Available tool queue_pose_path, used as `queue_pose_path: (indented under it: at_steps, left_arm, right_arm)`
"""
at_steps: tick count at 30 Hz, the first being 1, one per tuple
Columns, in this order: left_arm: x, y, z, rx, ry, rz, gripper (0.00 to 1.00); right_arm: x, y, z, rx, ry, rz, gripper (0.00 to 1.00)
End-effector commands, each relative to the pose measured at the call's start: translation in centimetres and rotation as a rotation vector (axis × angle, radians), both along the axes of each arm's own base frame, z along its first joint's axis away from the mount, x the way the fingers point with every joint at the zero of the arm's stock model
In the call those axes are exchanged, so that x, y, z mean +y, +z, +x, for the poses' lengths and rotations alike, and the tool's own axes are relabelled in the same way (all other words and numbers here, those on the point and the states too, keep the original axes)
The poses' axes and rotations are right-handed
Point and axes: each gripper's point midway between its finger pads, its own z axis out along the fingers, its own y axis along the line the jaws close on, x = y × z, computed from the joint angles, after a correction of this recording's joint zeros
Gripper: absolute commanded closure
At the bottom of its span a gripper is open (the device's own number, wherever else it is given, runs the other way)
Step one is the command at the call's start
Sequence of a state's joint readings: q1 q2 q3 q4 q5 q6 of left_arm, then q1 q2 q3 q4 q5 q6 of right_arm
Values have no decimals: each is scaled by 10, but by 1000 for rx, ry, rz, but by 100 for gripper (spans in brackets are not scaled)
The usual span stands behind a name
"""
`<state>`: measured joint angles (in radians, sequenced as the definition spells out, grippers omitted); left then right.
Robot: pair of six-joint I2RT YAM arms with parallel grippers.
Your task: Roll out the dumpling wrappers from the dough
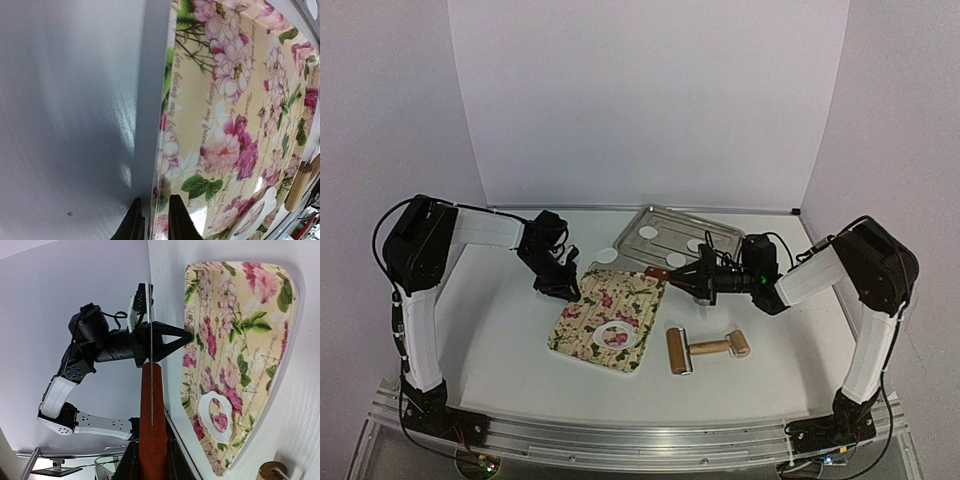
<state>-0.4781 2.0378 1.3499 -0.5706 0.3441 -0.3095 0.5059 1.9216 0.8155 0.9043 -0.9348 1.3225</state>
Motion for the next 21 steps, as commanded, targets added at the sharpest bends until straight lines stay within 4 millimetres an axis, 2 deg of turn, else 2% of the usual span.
queue_pose_path:
  at_steps: [1, 6, 11, 15, 21]
  left_arm:
    - [16, 0, -4, 5, 38, 66, 74]
    - [17, 23, 4, -51, 64, 54, 59]
    - [16, 45, 9, -97, 99, 29, 42]
    - [19, 62, 12, -138, 145, 12, 30]
    - [22, 72, 7, -149, 197, -19, 26]
  right_arm:
    - [-6, 34, 5, -81, -32, 39, 100]
    - [-20, 44, 11, -114, -78, -8, 100]
    - [-42, 60, 22, -160, -142, -90, 100]
    - [-57, 65, 29, -174, -171, -142, 100]
    - [-71, 69, 43, -192, -215, -189, 100]
